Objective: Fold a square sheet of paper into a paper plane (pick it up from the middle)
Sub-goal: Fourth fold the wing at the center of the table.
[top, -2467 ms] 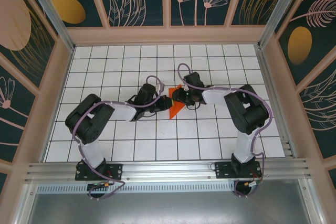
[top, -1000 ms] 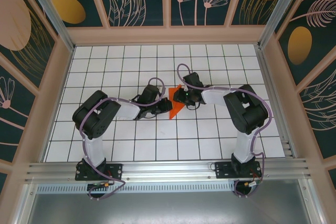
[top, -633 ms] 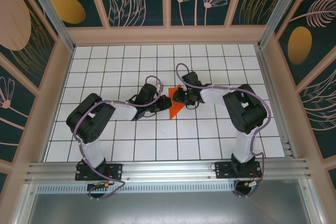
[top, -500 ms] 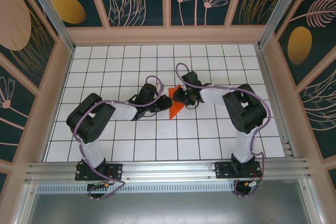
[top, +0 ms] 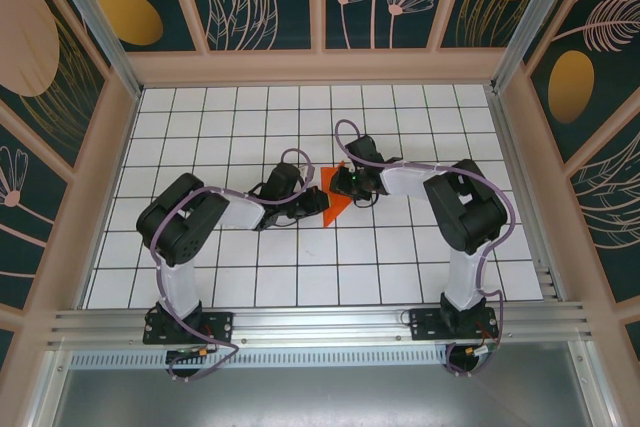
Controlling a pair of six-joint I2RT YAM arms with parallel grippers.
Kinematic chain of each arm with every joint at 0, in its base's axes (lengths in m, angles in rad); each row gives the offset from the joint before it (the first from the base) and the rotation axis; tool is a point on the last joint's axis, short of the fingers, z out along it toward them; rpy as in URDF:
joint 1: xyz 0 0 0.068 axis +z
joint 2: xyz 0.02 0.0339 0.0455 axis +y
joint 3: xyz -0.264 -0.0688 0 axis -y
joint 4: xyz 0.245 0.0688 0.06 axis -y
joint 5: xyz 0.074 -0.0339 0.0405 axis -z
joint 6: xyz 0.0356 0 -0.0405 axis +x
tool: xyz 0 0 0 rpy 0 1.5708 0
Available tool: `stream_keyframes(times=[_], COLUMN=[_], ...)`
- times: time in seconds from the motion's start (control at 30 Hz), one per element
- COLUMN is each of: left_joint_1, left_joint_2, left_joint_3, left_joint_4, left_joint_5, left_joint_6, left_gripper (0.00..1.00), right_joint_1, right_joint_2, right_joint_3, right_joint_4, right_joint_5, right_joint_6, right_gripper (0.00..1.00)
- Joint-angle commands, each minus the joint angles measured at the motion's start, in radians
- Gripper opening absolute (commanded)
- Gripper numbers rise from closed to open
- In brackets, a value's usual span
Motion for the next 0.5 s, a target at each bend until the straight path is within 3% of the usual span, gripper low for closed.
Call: stream_keyframes(times=[0.0, 0.47], left_joint_1=[0.005, 0.006], left_joint_2=[0.021, 0.043], left_joint_3=[0.025, 0.036], left_joint_4=[-0.028, -0.067], left_joint_5=[0.007, -0.015], left_joint_6=[-0.007, -0.009], left_gripper=[0.11, 0.09], right_joint_1=[0.006, 0.006], right_joint_2=[0.139, 0.155], right_joint_3=[-0.059, -0.059], right_joint_4=[-0.131, -0.137], right_joint_5=[0.116, 0.125], right_joint_6=[0.013, 0.02], right_gripper=[0.31, 0.3])
